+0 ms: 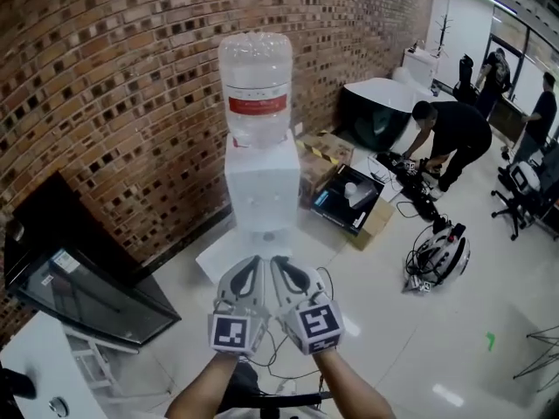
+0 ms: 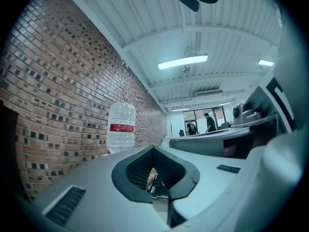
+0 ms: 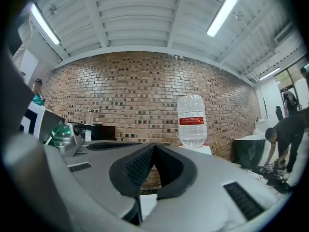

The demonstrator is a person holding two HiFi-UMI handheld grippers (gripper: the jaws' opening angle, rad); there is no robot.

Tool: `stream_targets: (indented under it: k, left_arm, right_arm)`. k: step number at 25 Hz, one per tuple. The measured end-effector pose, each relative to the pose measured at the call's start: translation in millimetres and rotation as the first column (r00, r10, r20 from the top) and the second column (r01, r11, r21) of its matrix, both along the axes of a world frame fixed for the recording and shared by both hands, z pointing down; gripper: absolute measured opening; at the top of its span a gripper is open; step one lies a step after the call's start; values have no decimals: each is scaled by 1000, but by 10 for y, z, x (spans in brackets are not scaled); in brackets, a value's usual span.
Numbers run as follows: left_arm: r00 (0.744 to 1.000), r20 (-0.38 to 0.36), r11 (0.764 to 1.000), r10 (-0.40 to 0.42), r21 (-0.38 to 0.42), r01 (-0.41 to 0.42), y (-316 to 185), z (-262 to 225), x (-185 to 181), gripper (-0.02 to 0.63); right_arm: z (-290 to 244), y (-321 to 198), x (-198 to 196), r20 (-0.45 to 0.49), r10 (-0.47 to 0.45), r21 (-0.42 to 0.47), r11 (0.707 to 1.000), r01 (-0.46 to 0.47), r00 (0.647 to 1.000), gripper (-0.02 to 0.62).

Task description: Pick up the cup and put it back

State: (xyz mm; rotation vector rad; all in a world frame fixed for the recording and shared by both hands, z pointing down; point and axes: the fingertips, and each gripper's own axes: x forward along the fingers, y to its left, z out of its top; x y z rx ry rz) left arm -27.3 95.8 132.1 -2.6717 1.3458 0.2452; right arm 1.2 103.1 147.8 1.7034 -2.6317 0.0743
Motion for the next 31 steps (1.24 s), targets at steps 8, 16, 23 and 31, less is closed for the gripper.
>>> stream_targets:
  k: [8, 16, 23, 31]
  left_arm:
    - [1000, -18, 1000, -9, 15, 9, 321, -210, -236, -5]
    - [999, -38, 1000, -9, 14, 10, 418, -252, -598, -5]
    - [999, -54, 1000, 5, 10, -4, 364, -301, -780, -5]
    - [998, -62, 1000, 12, 10, -12, 382, -272, -881, -3]
  right_arm:
    - [-219, 337, -275, 12, -26, 11, 1000, 26, 1000, 3]
    - [-165, 402, -539, -30, 33, 12, 999, -33, 999, 3]
    - [-197, 370, -663, -49, 70, 17, 997, -69, 996, 3]
    - [-170, 359, -773, -54, 75, 7, 997, -74, 996, 3]
